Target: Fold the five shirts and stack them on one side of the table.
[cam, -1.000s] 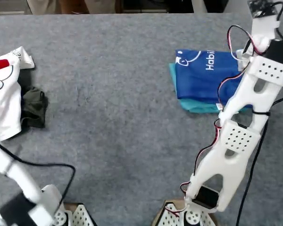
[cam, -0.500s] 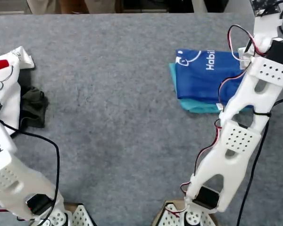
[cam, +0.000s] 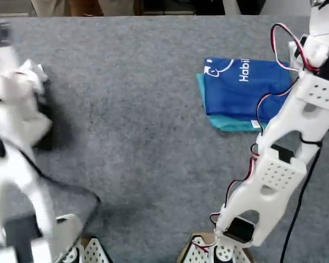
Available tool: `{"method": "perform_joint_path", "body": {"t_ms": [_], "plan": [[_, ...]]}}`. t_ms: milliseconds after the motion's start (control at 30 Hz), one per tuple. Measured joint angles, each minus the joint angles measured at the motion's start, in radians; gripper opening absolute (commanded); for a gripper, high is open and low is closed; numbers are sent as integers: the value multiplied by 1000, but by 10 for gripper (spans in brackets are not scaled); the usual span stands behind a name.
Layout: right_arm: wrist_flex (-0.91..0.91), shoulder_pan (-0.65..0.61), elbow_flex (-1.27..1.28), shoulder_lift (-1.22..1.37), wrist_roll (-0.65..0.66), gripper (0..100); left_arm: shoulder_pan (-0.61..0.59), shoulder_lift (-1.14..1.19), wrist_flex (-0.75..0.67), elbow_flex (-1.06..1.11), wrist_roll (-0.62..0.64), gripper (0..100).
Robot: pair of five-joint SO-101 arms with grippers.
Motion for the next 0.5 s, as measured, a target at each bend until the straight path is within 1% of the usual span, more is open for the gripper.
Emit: {"method": "perform_joint_path", "body": {"t_ms": [67, 167, 200, 233, 267, 300, 333, 400, 467, 500], "plan": [[0, -11, 31, -43, 0, 2, 181, -166, 8, 20, 43, 18], [0, -21, 129, -101, 0, 5, 525, -379, 6, 57, 69, 26], [0, -21, 167, -121, 0, 5, 640, -416, 2, 72, 78, 58], [0, -21, 206, -140, 0, 6, 735, -433, -2, 86, 95, 112], [0, -21, 242, -161, 0, 13, 802, -446, -2, 95, 124, 184], [0, -23, 278, -181, 0, 31, 830, -450, -6, 107, 158, 247], [0, -23, 315, -203, 0, 55, 824, -448, -9, 117, 190, 289], [0, -29, 390, -242, 12, 110, 772, -436, -11, 120, 279, 298], [0, -54, 470, -279, 44, 158, 680, -416, -12, 121, 359, 295], [0, -74, 511, -299, 60, 177, 624, -411, -12, 124, 376, 295]]}}
